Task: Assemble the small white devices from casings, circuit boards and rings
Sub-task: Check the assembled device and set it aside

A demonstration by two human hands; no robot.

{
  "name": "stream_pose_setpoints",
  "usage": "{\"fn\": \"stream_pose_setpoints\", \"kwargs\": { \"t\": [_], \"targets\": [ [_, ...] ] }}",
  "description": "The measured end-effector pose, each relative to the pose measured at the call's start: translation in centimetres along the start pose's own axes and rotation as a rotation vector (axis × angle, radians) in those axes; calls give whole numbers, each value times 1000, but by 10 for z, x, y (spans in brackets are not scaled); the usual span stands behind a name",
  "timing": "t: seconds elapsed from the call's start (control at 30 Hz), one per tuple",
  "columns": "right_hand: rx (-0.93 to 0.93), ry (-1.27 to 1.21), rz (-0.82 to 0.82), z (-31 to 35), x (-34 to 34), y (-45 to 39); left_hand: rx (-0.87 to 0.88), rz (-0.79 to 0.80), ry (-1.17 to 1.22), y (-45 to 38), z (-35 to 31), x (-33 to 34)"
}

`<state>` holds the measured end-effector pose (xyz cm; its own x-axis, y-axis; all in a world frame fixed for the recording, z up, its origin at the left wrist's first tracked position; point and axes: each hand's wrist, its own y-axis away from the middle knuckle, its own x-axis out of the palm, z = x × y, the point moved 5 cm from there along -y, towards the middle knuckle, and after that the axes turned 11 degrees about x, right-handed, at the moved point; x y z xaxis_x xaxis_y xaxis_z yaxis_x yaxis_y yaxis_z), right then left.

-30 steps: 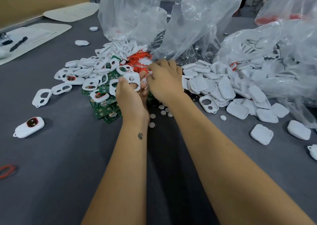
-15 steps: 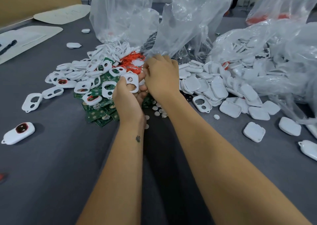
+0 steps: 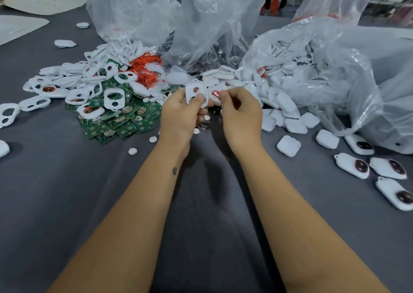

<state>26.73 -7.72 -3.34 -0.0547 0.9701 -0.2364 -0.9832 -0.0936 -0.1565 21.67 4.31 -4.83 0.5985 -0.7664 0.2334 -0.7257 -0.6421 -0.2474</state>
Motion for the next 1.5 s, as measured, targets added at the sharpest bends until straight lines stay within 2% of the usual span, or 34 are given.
{"fn": "stream_pose_setpoints", "kwargs": {
  "t": [0.2,0.4,0.6,0.8,1.03,1.13,1.2,1.37,1.5],
  "targets": [
    [173,-249,120,-16,-10,9,-102,111,41,8,3,8],
    [262,-428,143,-19,-14,6,-242,73,287,10,3,6],
    [339,-637,251,-17,-16,4,-257,109,317,9,4,6],
    [309,-585,264,-17,-20,2,-210,135,300,9,3,4],
    [107,-327,145,-11,-27,2,-206,200,282,11,1,7],
    [65,-290,129,-9,-28,3,-202,236,276,12,-1,9],
    [115,-339,167,-10,-26,2,-201,246,278,12,-2,9],
    [421,-717,409,-18,-16,2,-181,257,278,12,-2,10],
    [512,-849,516,-18,-12,5,-165,260,290,12,-3,10]
  ]
}}
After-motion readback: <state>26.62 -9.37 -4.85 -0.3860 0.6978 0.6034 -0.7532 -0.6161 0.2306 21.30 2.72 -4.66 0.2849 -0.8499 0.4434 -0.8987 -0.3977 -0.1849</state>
